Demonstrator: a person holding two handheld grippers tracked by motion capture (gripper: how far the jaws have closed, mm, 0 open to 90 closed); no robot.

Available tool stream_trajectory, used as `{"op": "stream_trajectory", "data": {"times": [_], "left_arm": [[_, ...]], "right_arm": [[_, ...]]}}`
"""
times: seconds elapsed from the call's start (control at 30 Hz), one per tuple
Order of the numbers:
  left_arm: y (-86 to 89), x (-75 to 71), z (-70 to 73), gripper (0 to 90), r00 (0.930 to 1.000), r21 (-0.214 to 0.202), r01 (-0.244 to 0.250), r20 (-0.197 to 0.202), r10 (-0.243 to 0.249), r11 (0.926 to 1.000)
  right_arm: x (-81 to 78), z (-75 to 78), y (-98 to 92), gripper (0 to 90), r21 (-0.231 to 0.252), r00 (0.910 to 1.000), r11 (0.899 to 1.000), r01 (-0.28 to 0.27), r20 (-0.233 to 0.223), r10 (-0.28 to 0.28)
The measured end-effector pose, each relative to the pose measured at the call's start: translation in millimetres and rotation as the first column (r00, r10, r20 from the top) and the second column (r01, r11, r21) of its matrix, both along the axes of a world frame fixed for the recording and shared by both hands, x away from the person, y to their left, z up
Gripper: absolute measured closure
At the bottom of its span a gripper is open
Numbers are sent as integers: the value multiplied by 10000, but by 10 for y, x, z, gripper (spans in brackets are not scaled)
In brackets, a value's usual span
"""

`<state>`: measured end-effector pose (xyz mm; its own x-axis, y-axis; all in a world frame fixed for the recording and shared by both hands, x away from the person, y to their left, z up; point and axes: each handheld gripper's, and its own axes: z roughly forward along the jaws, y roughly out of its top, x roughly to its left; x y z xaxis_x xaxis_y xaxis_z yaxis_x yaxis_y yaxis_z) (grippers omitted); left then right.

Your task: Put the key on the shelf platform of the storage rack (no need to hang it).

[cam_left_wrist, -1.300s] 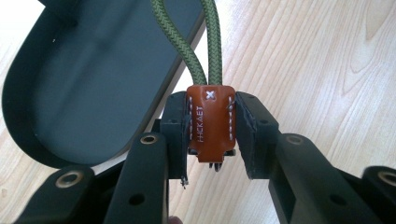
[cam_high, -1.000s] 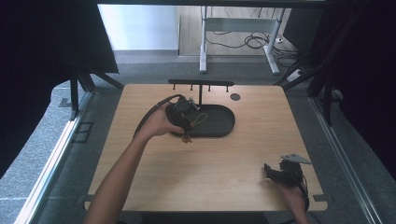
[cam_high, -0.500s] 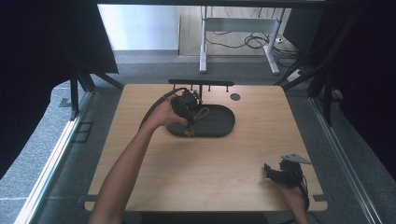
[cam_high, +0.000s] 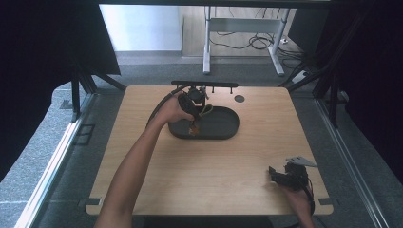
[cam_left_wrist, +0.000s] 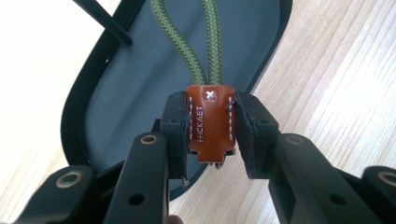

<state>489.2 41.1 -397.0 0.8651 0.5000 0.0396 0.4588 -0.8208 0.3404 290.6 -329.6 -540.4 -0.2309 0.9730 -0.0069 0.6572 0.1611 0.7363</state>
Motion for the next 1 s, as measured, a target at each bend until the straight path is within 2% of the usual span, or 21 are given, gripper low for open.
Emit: {"op": "stream_trajectory", "data": {"times": [0.2,0.3,0.43,0.53,0.73,1.0], "left_arm": [[20,51,51,668,9998,-89,-172,134,173,9998],[20,84,33,668,9997,36,-191,141,190,9998],[-15,116,-18,668,9992,156,-355,163,353,9992],[-53,143,-84,667,9988,417,-383,324,369,9984],[-114,151,-243,666,9994,642,-338,70,334,9974],[-126,137,-347,662,9991,695,-430,66,426,9967]], "right_arm": [[0,0,1,206,15,10000,10000,19,3,-19],[0,0,1,205,15,10000,10000,19,2,-19],[0,0,1,206,12,10000,10000,15,-3,-15],[0,0,1,205,20,10000,10000,9,-5,-9],[0,0,1,205,15,10000,10000,6,2,-6],[0,0,1,205,9,10000,10000,6,3,-6]]}}
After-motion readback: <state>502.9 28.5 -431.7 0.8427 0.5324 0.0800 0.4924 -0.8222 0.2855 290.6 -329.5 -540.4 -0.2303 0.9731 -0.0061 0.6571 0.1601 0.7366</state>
